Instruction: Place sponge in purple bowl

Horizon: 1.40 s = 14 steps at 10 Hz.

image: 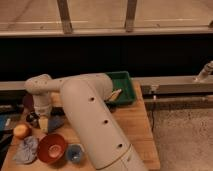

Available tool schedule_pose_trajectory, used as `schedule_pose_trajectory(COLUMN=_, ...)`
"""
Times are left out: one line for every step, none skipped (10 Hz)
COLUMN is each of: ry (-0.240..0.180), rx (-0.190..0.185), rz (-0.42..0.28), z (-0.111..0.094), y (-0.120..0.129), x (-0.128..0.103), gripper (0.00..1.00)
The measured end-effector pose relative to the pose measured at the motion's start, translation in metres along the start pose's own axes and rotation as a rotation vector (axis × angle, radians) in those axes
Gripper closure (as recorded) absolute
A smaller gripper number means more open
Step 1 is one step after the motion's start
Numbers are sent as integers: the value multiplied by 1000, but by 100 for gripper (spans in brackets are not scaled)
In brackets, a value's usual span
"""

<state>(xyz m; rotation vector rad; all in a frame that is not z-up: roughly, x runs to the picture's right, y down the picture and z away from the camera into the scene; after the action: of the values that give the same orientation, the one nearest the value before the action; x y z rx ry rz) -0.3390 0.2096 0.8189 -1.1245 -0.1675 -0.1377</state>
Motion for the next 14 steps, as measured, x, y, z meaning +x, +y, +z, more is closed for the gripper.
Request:
schedule_pose_trajectory(ry=0, rx=0, rz=2, z=-1, y=0, x=1, gripper=72)
schedule_pose_trajectory(ry=8, rx=-11, rz=10, z=0, y=1, x=6, gripper=79)
schedule_pose_trajectory(ry=1, rx=1, rz=7, z=-1, y=-2, x=3, gripper=80)
schedule_pose_trajectory(ry=3, rx=2, rz=4, z=1, y=-1, x=3, gripper=80)
schedule_pose_trajectory(ry=6, rx=11, rz=-5, z=5, y=1, x=4, gripper=80)
schedule_pose_trajectory(ry=2, rx=22, rz=-12, z=9, y=1, x=6, gripper=80)
schedule_pose_trajectory(ry=-1, rx=29, rz=-16, z=9, y=2, x=6, gripper=80)
schedule_pose_trajectory(ry=0, rx=42, rz=-21, z=4, y=4, x=5, gripper=80)
schedule_pose_trajectory(ry=0, rx=60, rz=-25, z=-5, y=7, x=2, gripper=80)
schedule_pose_trajectory(ry=1, rx=87, rz=-33, z=-15, y=11, x=-2, gripper=80)
schedule_pose_trajectory(ry=-1, rx=108, rz=-36, z=-21, y=14, x=-4, gripper=80)
schedule_pose_trajectory(ry=-5, rx=142, rz=-36, z=-30, y=18, x=-4, gripper=80)
schedule_pose_trajectory(ry=-12, rx=169, rz=-35, z=-38, y=22, x=-4, gripper=80)
schedule_pose_trajectory(ry=-28, rx=209, rz=-31, z=-49, y=27, x=-2, gripper=80)
